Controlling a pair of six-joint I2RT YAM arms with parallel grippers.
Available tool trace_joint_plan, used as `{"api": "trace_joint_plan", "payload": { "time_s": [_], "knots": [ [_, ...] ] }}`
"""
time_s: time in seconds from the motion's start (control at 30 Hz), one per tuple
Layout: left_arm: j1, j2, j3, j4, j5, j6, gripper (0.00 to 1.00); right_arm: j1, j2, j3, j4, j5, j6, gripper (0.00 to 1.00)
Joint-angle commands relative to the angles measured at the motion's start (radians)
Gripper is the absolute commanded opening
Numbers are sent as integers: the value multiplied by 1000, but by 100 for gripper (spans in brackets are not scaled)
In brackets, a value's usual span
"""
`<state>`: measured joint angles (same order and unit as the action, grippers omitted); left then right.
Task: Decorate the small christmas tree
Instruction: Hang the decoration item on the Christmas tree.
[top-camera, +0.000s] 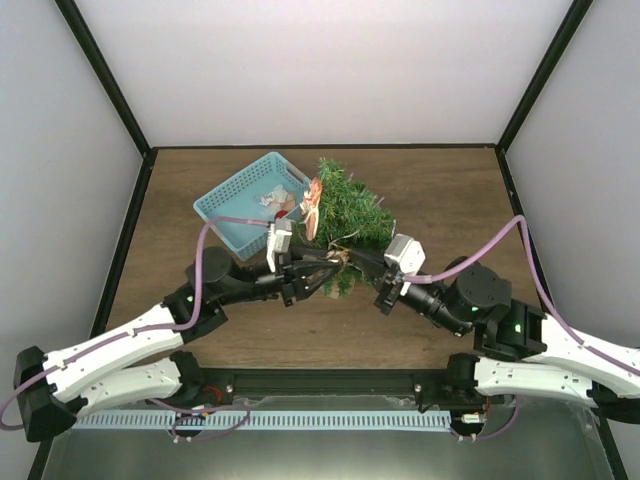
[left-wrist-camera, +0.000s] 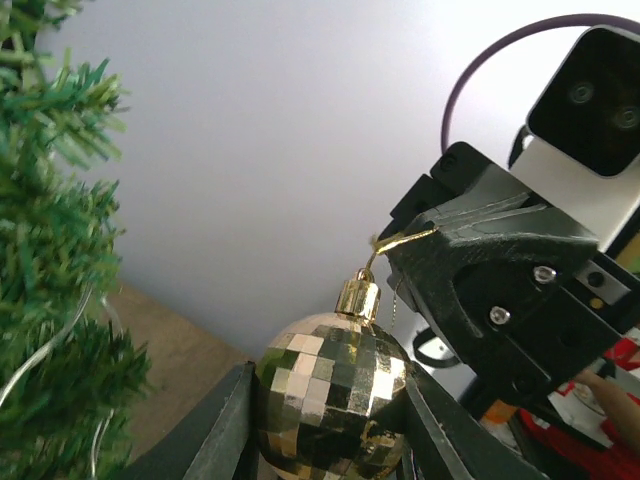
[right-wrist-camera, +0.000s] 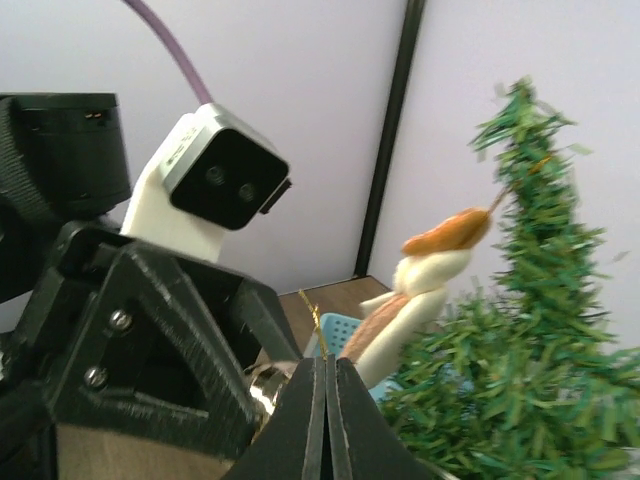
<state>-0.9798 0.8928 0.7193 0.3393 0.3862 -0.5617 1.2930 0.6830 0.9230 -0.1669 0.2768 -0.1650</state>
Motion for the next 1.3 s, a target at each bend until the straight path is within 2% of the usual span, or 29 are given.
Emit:
{"api": "trace_joint_plan", "payload": {
  "time_s": [0.0,0.17,0.63,0.77,1.07,1.27],
  "knots": [
    [-52,69,105,-13,-140,86,32,4,-7,92,-56,137,0,1],
    [-89,140,171,-25,-215,96,31,4,-5,140,-76,212,-33,1],
    [-142,205,255,-91,-444,111,31,-6,64,198,-58,336,-146,1],
    [-151,233,284,-128,-488,108,30,-51,88,210,-54,302,-157,1],
    [-174,265,330,-206,-614,112,29,-244,123,245,-79,126,-105,1],
    [-177,274,337,-207,-645,124,29,-340,151,247,-92,28,-74,1]
  ]
}}
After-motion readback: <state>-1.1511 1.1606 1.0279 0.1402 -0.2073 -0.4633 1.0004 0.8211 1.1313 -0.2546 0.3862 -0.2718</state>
